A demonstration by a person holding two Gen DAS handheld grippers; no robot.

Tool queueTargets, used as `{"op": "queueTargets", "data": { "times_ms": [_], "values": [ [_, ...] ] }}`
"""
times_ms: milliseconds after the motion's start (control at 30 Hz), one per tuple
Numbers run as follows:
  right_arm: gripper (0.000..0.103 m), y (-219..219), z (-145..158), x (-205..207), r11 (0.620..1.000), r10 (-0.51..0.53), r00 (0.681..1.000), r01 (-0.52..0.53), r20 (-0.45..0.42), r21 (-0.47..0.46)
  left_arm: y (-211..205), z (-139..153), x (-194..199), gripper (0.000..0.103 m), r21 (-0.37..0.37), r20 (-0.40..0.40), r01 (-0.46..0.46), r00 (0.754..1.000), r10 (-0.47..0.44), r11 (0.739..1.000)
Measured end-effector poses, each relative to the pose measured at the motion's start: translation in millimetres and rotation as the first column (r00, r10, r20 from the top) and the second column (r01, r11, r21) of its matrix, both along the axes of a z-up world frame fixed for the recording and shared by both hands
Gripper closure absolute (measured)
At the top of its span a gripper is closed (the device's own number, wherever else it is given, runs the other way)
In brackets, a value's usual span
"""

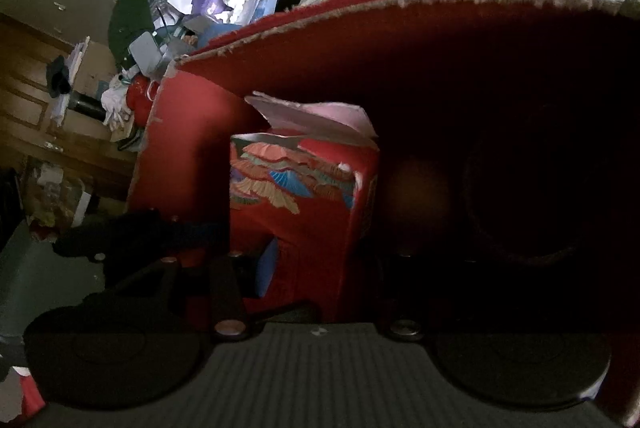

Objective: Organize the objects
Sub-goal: 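Carry the gift box over the red box and lower it inside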

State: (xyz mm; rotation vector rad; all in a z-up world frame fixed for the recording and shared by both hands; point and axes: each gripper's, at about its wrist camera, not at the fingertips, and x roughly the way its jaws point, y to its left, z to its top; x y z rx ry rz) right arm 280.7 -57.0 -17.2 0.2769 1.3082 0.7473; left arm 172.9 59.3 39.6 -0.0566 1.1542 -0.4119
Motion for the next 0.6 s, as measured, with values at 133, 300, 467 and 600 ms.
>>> {"op": "queueTargets", "data": {
  "times_ms": [133,300,467,600],
  "values": [
    [0.054,-4.4,-4.9,5.5,0.999,-0.036,0.998,0.037,-0.051,0.021,-1.5,-2.4,0.8,0.018,0.009,-0.014,0.005,1.000,-0.004,1.000],
    [0.055,-11.2,-7.9,5.5,0.996,-0.064,0.994,0.069,-0.085,0.049,-1.3,-0.7,0.1,0.017,0.021,-0.004,-0.001,1.000,0.001,1.000],
    [0.056,-10.2,-7.1,4.0,0.997,-0.047,0.995,0.052,-0.085,0.060,-5.7,0.3,1.2,0.017,0.069,0.021,0.007,1.000,-0.008,0.998],
    [0.056,-9.2,-7.2,4.1,0.996,-0.033,0.996,0.039,-0.081,0.076,-7.4,3.1,-0.1,0.015,0.100,0.042,0.014,0.999,-0.018,0.995]
  ]
}}
